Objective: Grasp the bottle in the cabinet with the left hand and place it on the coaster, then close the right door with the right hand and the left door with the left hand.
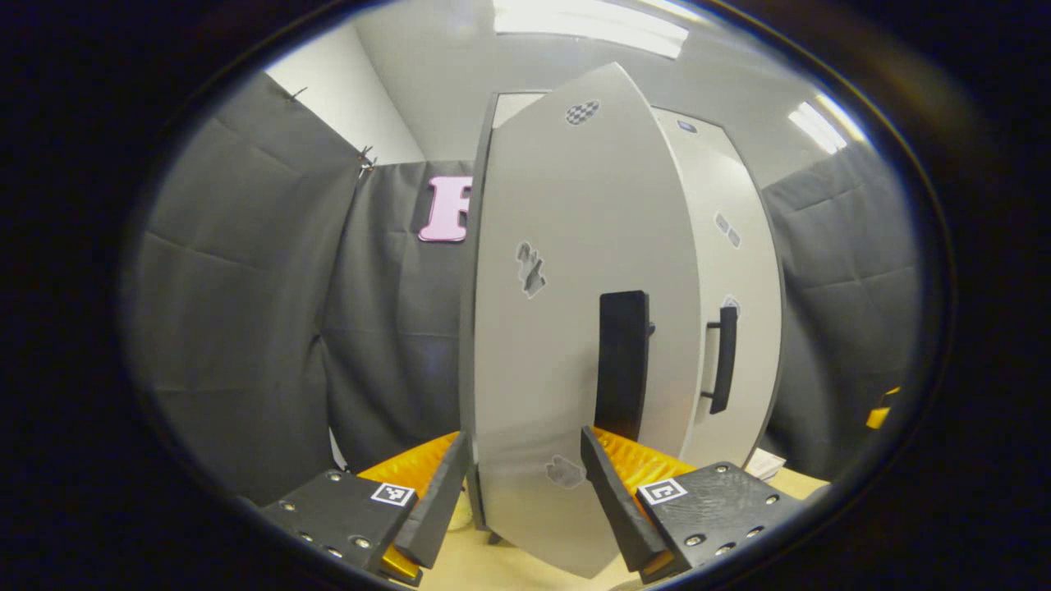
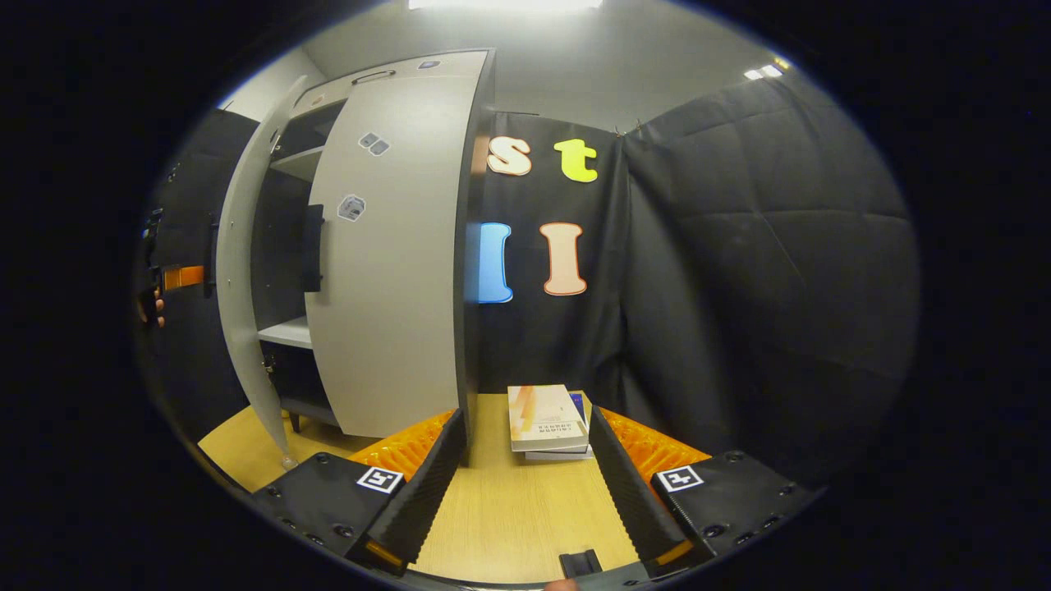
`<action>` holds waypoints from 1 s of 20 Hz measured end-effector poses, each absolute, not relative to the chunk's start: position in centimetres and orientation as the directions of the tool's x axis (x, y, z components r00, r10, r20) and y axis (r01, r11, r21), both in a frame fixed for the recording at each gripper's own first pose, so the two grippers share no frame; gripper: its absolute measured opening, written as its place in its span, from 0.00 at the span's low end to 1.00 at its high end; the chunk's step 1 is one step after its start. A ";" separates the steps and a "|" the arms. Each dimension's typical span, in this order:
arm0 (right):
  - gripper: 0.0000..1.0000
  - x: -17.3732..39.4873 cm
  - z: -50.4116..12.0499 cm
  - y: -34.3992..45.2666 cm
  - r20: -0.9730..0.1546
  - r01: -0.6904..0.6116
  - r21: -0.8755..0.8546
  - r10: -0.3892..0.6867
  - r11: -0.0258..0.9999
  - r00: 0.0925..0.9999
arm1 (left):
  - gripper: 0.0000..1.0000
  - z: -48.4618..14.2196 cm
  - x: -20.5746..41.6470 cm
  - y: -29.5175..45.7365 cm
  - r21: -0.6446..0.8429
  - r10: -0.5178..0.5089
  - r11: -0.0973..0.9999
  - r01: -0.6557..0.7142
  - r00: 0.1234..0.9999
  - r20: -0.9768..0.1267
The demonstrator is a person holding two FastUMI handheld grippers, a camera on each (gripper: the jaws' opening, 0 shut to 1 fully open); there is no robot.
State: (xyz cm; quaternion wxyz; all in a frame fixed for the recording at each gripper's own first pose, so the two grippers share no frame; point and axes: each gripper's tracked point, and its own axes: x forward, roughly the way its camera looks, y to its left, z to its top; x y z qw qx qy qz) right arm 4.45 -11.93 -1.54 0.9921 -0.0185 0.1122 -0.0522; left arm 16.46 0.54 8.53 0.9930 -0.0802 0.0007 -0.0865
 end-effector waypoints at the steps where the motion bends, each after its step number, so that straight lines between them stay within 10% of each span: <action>1: 0.96 4.2 -1.5 -12.3 -0.222 0.107 -0.052 -0.116 0.993 0.968 | 0.84 8.6 16.9 0.0 -0.163 -0.182 0.970 0.182 0.983 0.014; 20: 0.92 2.0 -1.8 -12.3 -0.238 0.123 -0.048 -0.131 0.991 0.962 | 0.83 9.4 20.7 -4.2 -0.165 -0.226 0.959 0.231 0.973 0.048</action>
